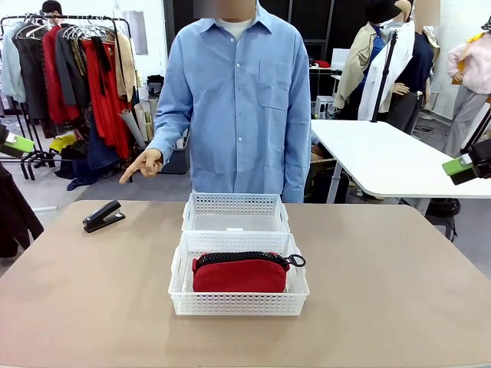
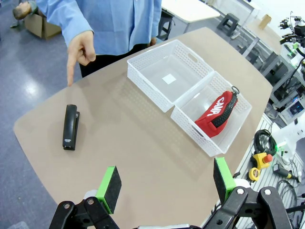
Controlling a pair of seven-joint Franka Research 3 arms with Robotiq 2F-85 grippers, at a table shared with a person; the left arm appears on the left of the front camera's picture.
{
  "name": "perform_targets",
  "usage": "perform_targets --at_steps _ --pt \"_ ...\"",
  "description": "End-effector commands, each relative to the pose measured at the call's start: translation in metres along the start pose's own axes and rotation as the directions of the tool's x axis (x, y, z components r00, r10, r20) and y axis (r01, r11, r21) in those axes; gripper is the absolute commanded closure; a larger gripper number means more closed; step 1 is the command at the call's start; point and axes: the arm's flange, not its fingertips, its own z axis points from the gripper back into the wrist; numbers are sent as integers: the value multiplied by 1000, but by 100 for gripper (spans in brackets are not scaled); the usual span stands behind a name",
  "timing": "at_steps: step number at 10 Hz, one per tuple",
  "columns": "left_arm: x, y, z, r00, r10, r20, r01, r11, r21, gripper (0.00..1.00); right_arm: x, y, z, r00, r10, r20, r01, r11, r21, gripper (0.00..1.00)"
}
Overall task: Distribute items into two baskets.
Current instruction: Pick up the Stapler that the person points to.
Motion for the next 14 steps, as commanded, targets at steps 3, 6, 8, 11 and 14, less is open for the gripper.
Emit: perform_targets --at_steps 3,6,8,11,14 --pt "1 -1 0 1000 3 22 -3 1000 -12 0 2 0 2 1000 2 -8 -2 1000 -4 0" --pt "1 -1 0 1000 3 22 -3 1000 -12 0 2 0 2 1000 2 -8 -2 1000 -4 0" --pt "1 -1 0 1000 3 22 -3 1000 -12 0 2 0 2 1000 2 -8 -2 1000 -4 0" --pt "20 20 -15 998 10 -56 -10 1000 0 0 2 0 2 1000 2 -8 -2 1000 -4 0" --pt "40 47 -54 983 -34 -182 34 999 0 0 2 0 2 1000 2 -8 -2 1000 -4 0"
